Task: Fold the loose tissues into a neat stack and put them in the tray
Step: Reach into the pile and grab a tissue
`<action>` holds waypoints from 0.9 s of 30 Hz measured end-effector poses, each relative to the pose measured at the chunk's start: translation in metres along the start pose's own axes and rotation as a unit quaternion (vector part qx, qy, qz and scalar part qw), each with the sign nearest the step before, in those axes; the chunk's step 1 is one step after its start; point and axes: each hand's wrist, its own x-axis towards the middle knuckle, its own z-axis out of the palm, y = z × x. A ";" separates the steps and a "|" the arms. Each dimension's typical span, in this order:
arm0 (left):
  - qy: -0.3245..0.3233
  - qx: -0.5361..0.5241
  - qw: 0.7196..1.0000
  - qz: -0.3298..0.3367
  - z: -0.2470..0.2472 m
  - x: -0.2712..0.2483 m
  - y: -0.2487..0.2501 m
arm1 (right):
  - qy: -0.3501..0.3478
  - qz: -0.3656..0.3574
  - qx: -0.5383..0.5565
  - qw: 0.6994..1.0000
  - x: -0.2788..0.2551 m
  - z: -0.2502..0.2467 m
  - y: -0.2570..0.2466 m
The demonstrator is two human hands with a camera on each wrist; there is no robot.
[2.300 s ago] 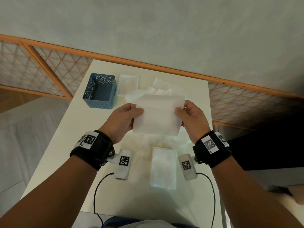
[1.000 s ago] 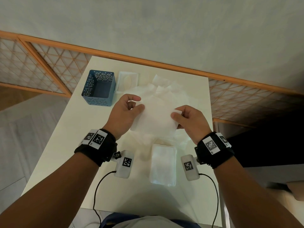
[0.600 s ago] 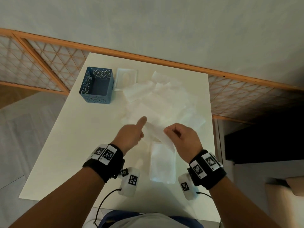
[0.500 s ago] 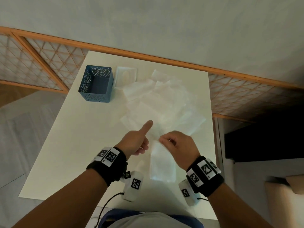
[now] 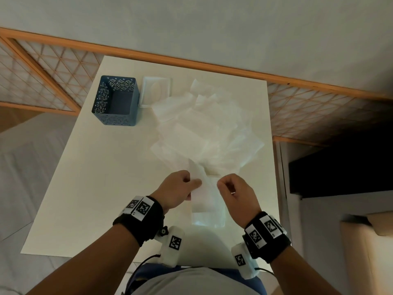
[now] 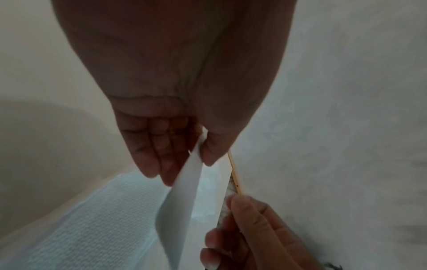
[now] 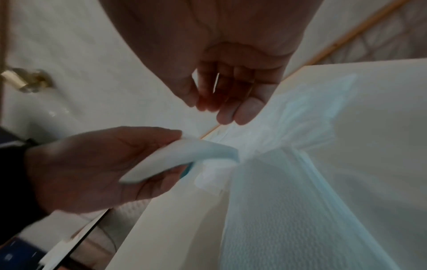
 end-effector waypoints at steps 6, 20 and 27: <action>-0.077 0.017 0.997 0.026 0.013 -0.003 -0.009 | -0.025 0.155 0.026 0.987 0.005 0.004 0.050; -0.009 -0.019 0.997 -0.077 0.037 0.028 -0.061 | -0.086 0.279 0.179 0.940 -0.001 0.009 0.056; 0.033 0.123 0.992 -0.027 0.039 0.034 -0.064 | -0.078 0.200 0.042 0.976 0.002 0.022 0.070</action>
